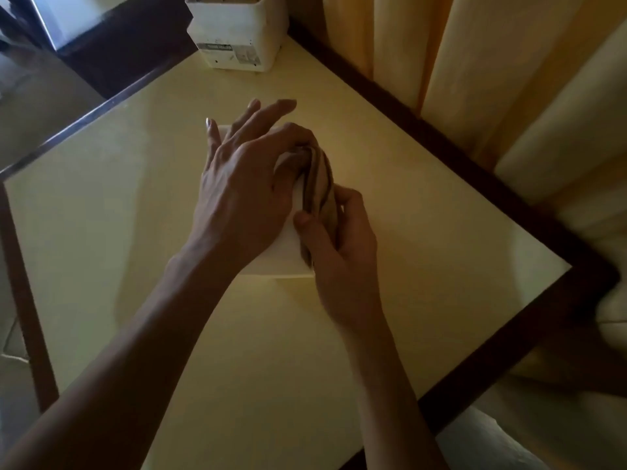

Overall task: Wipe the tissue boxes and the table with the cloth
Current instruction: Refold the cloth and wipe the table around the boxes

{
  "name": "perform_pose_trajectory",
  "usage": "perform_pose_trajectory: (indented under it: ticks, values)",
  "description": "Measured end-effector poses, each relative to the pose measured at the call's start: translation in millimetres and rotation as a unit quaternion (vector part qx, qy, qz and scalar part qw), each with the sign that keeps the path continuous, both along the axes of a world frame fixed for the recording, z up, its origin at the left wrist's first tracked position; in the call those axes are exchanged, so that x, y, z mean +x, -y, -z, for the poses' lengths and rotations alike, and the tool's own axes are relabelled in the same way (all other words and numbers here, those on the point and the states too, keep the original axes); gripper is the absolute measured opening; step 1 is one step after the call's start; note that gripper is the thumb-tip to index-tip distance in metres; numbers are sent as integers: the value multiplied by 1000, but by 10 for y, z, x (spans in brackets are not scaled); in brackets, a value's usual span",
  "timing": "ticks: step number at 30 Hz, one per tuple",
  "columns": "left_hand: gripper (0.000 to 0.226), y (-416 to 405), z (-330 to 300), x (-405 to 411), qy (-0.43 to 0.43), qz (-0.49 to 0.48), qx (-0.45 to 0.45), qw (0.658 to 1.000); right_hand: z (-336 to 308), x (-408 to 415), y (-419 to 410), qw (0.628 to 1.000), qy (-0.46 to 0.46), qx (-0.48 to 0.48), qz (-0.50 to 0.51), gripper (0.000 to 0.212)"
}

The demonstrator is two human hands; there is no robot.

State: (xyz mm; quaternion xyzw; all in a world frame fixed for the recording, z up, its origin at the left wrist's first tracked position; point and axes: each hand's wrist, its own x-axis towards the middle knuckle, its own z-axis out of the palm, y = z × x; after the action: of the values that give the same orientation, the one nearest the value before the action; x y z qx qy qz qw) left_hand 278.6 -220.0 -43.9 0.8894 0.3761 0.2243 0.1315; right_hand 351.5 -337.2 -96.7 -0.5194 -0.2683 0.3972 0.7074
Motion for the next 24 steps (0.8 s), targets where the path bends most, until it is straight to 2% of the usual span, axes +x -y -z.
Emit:
perform_pose_trajectory:
  ticks: [5,9,14,18,21,24]
  values:
    - [24,-4,32,-31,-11,42,12,999,29,60,182,982,142,-96,76,21]
    - [23,-9,14,-11,-15,94,28,995,-13,240,222,968,197,-97,121,34]
    - [18,-12,-12,7,4,133,6,991,-89,441,342,952,243,-147,112,24]
    - [17,193,-129,-45,22,178,-27,983,-245,574,517,938,286,-166,100,24]
    - [18,493,-246,-128,35,176,-46,983,-392,646,724,945,290,-137,70,32]
    - [16,772,-351,-247,61,147,-77,984,-521,643,945,971,207,-120,7,34]
